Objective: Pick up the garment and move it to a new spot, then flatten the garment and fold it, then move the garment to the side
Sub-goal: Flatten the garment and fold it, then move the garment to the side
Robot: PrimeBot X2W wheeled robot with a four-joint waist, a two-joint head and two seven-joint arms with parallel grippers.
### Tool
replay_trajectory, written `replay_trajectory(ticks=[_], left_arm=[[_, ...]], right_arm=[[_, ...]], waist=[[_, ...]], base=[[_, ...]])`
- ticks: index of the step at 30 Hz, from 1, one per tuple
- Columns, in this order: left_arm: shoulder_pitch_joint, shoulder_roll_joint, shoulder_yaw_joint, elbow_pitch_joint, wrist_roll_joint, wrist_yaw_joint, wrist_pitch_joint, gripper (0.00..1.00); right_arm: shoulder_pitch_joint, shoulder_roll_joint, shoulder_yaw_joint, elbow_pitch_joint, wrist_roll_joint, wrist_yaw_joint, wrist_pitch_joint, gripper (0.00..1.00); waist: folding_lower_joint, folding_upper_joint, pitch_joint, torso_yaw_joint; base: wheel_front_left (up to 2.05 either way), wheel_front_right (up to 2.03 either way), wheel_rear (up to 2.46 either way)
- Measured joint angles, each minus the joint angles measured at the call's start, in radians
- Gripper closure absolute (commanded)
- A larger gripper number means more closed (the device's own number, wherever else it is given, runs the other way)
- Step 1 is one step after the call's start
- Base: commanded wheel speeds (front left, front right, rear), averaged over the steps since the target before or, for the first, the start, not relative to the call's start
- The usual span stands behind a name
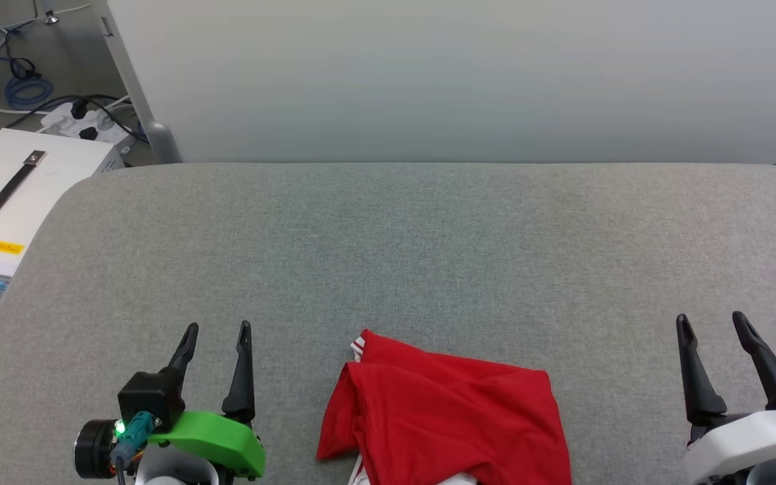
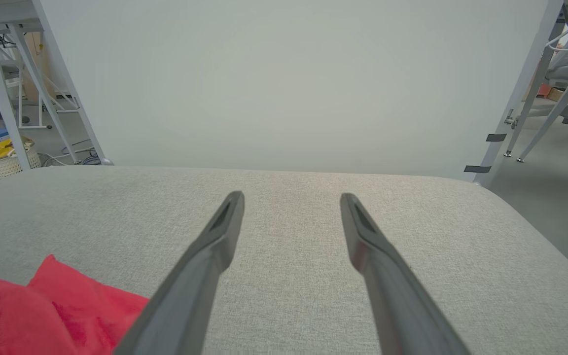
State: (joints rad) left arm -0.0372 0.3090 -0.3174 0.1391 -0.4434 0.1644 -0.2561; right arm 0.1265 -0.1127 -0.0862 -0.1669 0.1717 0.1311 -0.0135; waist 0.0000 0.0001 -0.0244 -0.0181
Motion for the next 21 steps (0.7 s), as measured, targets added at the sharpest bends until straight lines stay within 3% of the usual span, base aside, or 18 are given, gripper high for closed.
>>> replay_trajectory(ticks=[15,21], left_arm=[[0.0,0.0,0.002,0.019,-0.015,-0.003,0.0,0.0],[-0.006,-0.001,0.003,0.018,-0.015,-0.01,0.0,0.0]], right_arm=[[0.023,0.021,0.009,-0.03,-0.009,0.0,0.022,0.0],[0.026,0.03,-0.034,-0.021,0.038,0.0,0.056,0.0]], waist=[[-0.0001,0.0,-0.002,0.0],[0.0,0.0,0.011,0.007]], base=[[0.0,0.0,0.0],[0.0,0.0,0.0]])
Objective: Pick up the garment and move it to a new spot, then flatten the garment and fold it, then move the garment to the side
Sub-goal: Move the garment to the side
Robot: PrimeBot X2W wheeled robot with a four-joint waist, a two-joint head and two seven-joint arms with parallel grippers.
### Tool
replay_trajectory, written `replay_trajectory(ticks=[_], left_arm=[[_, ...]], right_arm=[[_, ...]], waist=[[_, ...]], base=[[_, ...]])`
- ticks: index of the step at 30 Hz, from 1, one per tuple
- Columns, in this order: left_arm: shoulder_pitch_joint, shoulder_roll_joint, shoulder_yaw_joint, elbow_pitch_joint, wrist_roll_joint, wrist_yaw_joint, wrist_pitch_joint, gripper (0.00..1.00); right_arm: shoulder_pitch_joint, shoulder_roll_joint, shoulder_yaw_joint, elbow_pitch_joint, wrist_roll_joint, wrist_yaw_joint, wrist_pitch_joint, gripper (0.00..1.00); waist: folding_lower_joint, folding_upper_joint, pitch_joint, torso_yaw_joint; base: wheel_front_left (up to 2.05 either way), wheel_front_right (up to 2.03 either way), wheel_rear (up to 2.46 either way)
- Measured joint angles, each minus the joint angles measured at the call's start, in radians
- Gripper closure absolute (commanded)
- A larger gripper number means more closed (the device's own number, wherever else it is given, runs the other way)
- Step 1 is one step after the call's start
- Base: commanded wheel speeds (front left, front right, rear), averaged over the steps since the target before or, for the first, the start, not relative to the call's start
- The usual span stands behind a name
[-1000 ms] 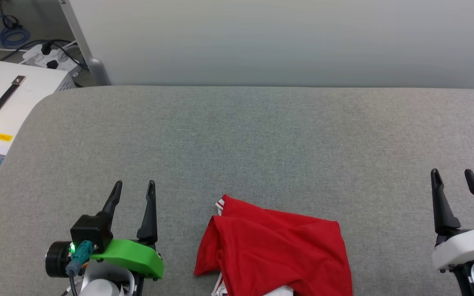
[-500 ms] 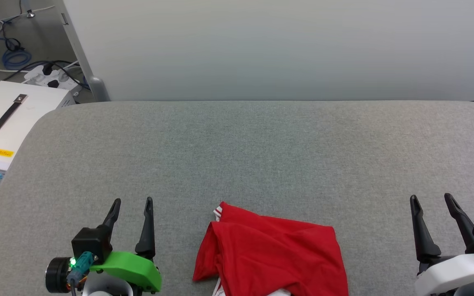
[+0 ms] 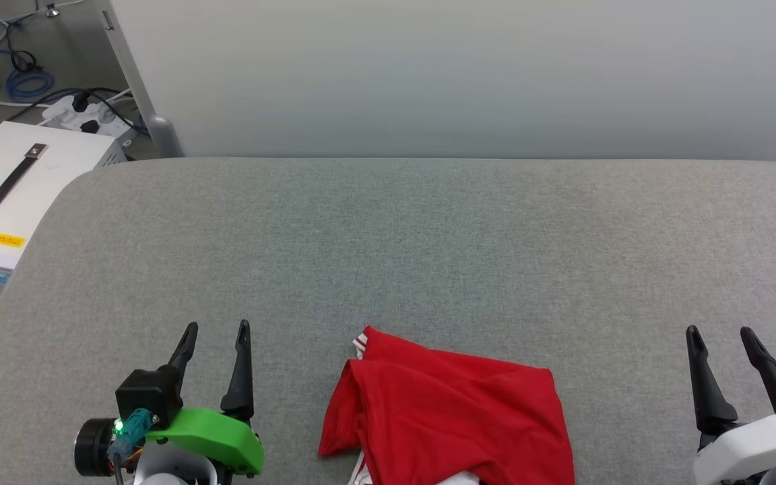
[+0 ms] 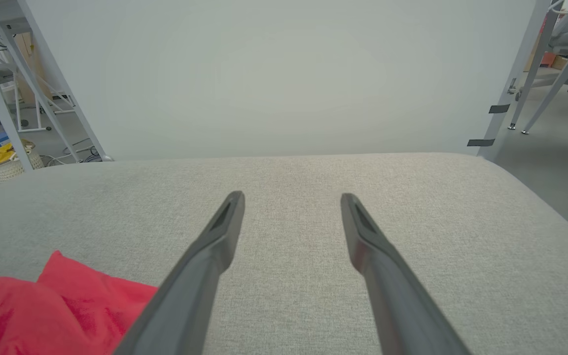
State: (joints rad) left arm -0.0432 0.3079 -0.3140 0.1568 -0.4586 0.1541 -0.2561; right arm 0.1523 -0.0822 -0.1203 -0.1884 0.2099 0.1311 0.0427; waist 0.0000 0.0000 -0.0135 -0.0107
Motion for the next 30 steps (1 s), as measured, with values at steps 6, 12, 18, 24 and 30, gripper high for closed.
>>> replay_trajectory(ticks=[6,12,18,24,30], left_arm=[[-0.034,-0.013,0.005,-0.01,0.002,-0.009,0.0,0.0],[-0.066,-0.035,0.011,-0.021,0.011,-0.014,0.0,0.0],[-0.095,-0.052,0.021,-0.033,0.036,-0.02,0.0,0.0],[-0.116,-0.064,0.025,-0.033,0.05,-0.027,0.0,0.0],[-0.133,-0.076,0.03,-0.032,0.062,-0.033,0.0,0.0]], right_arm=[[0.001,-0.035,-0.067,0.086,0.131,0.0,0.08,0.0],[0.0,-0.083,-0.043,0.177,0.244,0.0,0.198,0.0],[-0.016,-0.104,0.103,0.227,0.346,0.0,0.3,0.0],[-0.038,-0.122,0.23,0.234,0.455,0.0,0.362,0.0],[-0.072,-0.134,0.286,0.256,0.532,0.0,0.417,0.0]], waist=[[0.0,0.0,0.037,0.015],[0.0,0.0,0.091,0.038],[0.0,0.0,0.148,0.065],[0.0,0.0,0.192,0.09],[0.0,0.0,0.227,0.106]], base=[[0.0,0.0,0.0],[0.0,0.0,0.0],[0.0,0.0,0.0],[0.0,0.0,0.0],[0.0,0.0,0.0]])
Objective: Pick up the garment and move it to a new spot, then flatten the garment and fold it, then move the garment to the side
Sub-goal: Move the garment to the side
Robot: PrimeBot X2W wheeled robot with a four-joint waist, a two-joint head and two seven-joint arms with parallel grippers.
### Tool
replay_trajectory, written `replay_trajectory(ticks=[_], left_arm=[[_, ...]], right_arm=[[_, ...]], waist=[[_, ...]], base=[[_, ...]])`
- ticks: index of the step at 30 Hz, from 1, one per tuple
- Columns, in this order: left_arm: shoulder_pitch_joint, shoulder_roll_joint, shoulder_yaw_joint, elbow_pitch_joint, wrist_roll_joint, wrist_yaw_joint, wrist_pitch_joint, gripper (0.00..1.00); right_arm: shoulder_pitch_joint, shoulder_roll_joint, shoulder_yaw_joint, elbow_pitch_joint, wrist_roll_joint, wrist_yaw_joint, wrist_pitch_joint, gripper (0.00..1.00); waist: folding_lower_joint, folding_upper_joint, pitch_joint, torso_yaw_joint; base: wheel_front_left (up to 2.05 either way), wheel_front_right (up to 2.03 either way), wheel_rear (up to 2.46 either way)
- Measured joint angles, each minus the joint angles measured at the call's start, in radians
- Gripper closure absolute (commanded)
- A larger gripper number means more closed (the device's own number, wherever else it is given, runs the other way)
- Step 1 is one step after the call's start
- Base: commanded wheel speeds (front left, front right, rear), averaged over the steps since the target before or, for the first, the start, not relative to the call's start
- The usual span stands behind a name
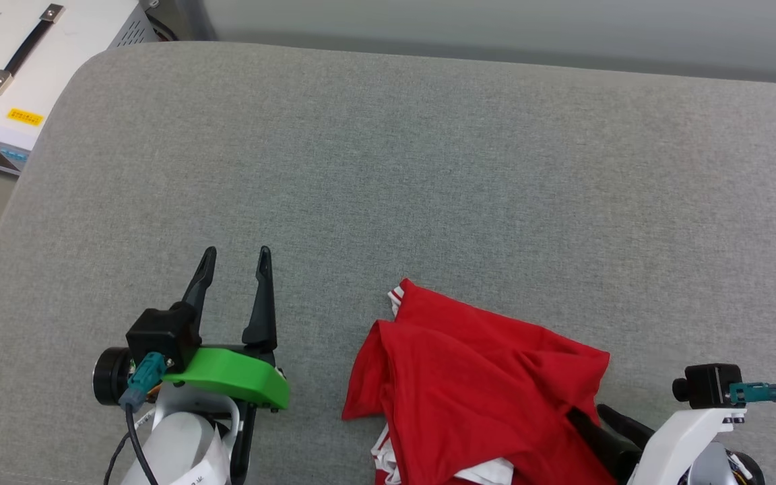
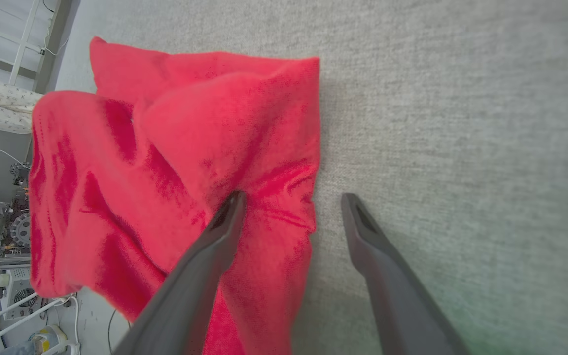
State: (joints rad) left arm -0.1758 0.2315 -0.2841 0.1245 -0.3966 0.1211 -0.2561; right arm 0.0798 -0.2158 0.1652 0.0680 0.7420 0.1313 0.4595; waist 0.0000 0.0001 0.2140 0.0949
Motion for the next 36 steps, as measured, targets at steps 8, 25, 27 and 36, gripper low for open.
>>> replay_trajectory(ticks=[8,25,27,36], left_arm=[[-0.01,-0.019,0.008,0.007,0.013,-0.011,0.0,0.0],[0.033,-0.018,0.057,0.019,0.039,-0.02,0.0,0.0],[0.043,-0.015,0.06,0.008,0.041,-0.02,0.0,0.0],[0.045,-0.01,0.057,-0.045,0.055,-0.011,0.0,0.0]], right_arm=[[-0.037,-0.007,0.038,0.019,0.057,0.001,0.087,1.0],[-0.048,-0.062,0.001,-0.042,-0.008,0.001,0.13,1.0],[-0.049,-0.083,-0.016,-0.065,-0.033,0.0,0.152,1.0],[-0.087,-0.157,-0.096,-0.116,-0.131,0.0,0.228,1.0]], waist=[[0.0,0.0,0.023,0.012],[0.0001,0.0,-0.066,-0.051],[0.0,0.0,-0.073,-0.075],[0.0,0.0,-0.07,-0.23]], base=[[0.0,0.0,0.0],[0.0,0.0,0.0],[0.0,0.0,0.0],[0.0,0.0,0.0]])
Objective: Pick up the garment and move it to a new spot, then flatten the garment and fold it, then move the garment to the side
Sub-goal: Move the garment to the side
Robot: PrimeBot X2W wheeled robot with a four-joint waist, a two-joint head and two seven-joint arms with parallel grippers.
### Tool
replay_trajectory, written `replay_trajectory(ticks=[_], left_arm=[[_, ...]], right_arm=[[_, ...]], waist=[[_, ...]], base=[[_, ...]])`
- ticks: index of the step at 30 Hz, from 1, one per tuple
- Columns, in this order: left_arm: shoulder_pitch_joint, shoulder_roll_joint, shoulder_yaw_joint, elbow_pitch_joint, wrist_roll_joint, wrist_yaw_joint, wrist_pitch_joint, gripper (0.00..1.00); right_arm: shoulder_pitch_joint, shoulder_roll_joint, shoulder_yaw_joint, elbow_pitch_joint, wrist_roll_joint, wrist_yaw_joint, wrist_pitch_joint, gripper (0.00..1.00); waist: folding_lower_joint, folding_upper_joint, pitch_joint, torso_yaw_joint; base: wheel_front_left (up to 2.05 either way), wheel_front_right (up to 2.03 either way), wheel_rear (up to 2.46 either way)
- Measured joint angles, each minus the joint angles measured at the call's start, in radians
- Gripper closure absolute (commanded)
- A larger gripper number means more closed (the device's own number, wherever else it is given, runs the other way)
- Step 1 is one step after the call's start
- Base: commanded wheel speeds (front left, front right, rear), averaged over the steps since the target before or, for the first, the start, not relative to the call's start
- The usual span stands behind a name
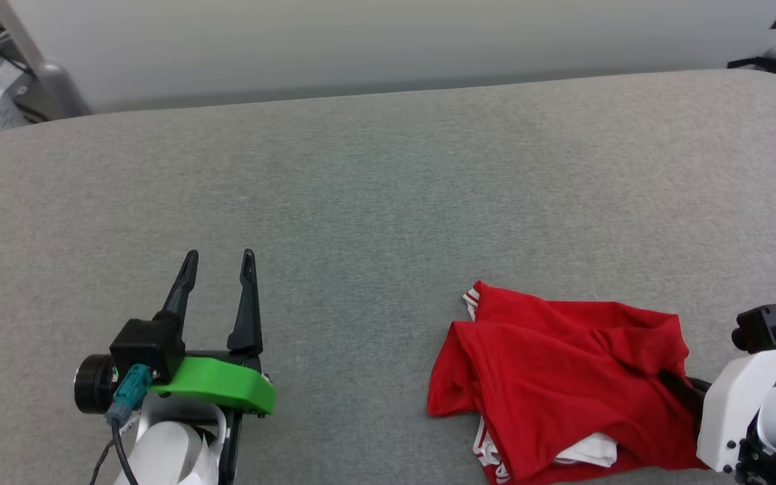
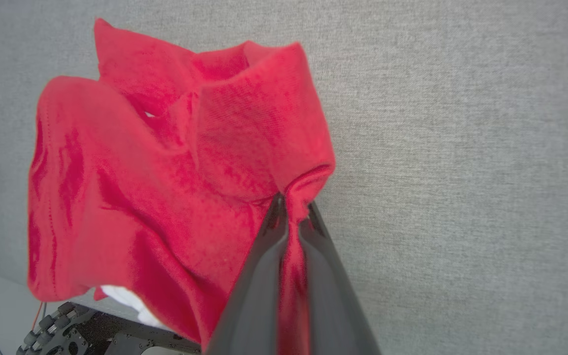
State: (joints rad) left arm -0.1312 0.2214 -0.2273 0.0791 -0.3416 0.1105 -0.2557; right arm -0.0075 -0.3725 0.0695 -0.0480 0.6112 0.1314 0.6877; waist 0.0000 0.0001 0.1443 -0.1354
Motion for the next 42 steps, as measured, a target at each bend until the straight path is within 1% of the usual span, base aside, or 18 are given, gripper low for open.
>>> replay_trajectory(ticks=[5,8,12,17,22,25,29,32,37,38,39,40,42], left_arm=[[-0.039,0.02,-0.006,-0.038,0.019,0.0,0.011,0.0],[-0.073,0.035,-0.017,-0.07,0.04,-0.001,0.028,0.0],[-0.137,0.049,-0.036,-0.114,0.066,-0.007,0.057,0.0],[-0.226,0.058,-0.073,-0.147,0.096,-0.027,0.087,0.0],[-0.299,0.057,-0.102,-0.161,0.119,-0.045,0.098,0.0],[-0.335,0.058,-0.114,-0.174,0.125,-0.053,0.098,0.0],[-0.371,0.059,-0.123,-0.193,0.14,-0.054,0.106,0.0],[-0.387,0.063,-0.126,-0.207,0.148,-0.055,0.112,0.0],[-0.397,0.069,-0.129,-0.225,0.161,-0.055,0.125,0.0],[-0.399,0.073,-0.133,-0.228,0.165,-0.055,0.126,0.0],[-0.399,0.074,-0.135,-0.228,0.165,-0.055,0.126,0.0],[-0.4,0.075,-0.137,-0.228,0.165,-0.055,0.126,0.0],[-0.4,0.076,-0.14,-0.226,0.165,-0.055,0.129,0.0]], right_arm=[[-0.081,-0.008,-0.007,0.019,-0.026,0.0,-0.01,1.0],[-0.146,-0.013,-0.018,0.058,-0.048,0.0,-0.058,1.0],[-0.262,-0.022,-0.06,0.154,-0.103,0.0,-0.14,1.0],[-0.404,-0.065,-0.128,0.316,-0.192,0.0,-0.224,1.0],[-0.536,-0.114,-0.218,0.49,-0.268,0.0,-0.306,1.0],[-0.611,-0.139,-0.269,0.592,-0.307,0.0,-0.355,1.0],[-0.695,-0.163,-0.342,0.723,-0.389,0.0,-0.426,1.0],[-0.746,-0.169,-0.396,0.805,-0.445,0.0,-0.484,1.0],[-0.806,-0.158,-0.49,0.913,-0.56,0.0,-0.594,1.0],[-0.825,-0.143,-0.544,0.955,-0.63,0.0,-0.657,0.55],[-0.831,-0.136,-0.564,0.968,-0.654,0.0,-0.676,0.11],[-0.835,-0.13,-0.582,0.976,-0.669,0.0,-0.692,0.0],[-0.839,-0.117,-0.624,0.986,-0.714,0.0,-0.735,0.0]], waist=[[0.0,0.0,0.027,-0.094],[0.0,0.0,0.054,-0.148],[0.0,0.0,0.114,-0.199],[0.0001,0.0,0.206,-0.238],[0.0002,0.0,0.303,-0.243],[0.0002,0.0001,0.359,-0.235],[0.0002,0.0,0.428,-0.217],[0.0002,0.0,0.471,-0.199],[0.0003,0.0,0.53,-0.169],[0.0003,0.0,0.552,-0.154],[0.0003,0.0,0.557,-0.149],[0.0002,0.0,0.559,-0.146],[0.0002,0.0,0.557,-0.142]], base=[[0.0,0.0,0.0],[0.0,0.0,0.0],[0.0,0.0,0.0],[0.0,0.0,0.0],[0.0,0.0,0.0],[0.0,0.0,0.0],[0.0,0.0,0.0],[0.0,0.0,0.0],[0.0,0.0,0.0],[0.0,0.0,0.0],[0.0,0.0,0.0],[0.0,0.0,0.0],[0.0,0.0,0.0]])
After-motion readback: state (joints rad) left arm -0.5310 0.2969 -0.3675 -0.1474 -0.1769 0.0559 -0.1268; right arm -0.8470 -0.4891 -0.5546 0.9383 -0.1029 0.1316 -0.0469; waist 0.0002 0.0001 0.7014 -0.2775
